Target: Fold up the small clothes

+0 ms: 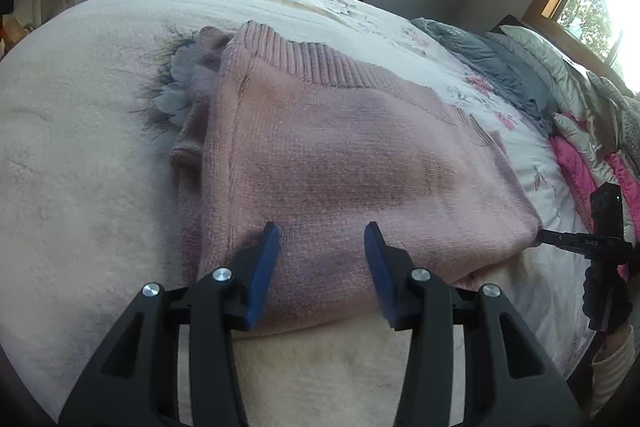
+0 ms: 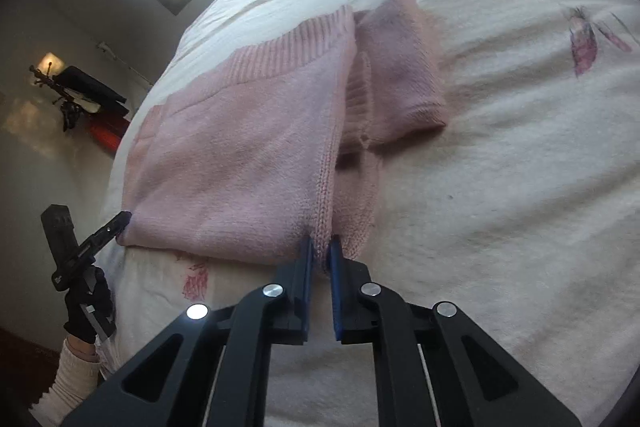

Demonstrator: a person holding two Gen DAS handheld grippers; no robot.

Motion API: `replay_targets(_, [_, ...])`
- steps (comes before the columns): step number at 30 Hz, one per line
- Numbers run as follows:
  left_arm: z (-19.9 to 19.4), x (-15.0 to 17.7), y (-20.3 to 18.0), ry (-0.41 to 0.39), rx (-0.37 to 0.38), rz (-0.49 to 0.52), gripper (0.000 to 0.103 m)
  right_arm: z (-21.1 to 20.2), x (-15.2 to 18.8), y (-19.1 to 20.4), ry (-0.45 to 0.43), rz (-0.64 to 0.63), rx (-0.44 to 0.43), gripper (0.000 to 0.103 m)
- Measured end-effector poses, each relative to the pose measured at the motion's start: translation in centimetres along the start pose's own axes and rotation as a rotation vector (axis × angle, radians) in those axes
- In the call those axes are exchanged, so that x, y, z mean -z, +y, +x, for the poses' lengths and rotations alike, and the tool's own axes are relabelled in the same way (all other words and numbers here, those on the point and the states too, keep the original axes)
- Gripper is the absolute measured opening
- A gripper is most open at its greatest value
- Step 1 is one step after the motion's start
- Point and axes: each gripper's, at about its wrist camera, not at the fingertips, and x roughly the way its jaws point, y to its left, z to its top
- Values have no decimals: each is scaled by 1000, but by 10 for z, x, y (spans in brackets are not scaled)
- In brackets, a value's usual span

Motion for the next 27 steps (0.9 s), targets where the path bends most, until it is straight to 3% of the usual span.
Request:
replay_targets(12, [1, 3, 1, 8, -17, 7, 45, 28, 6, -2, 53, -10, 95, 11])
replay_targets(15, [-8, -4, -7, -3, 2, 0, 48, 13, 0, 2, 26, 8, 40, 26])
replay_targets(17, [-15, -12, -16, -32, 43, -1, 51, 0, -8, 2, -6, 31, -16, 64])
replay_targets(21, [-9, -32, -40, -49, 54, 41, 56, -1, -25, -7, -12, 74, -10, 66])
replay_targets(27, [30, -48, -49, 15, 68, 15, 56, 30, -38, -22, 39, 159, -86, 65])
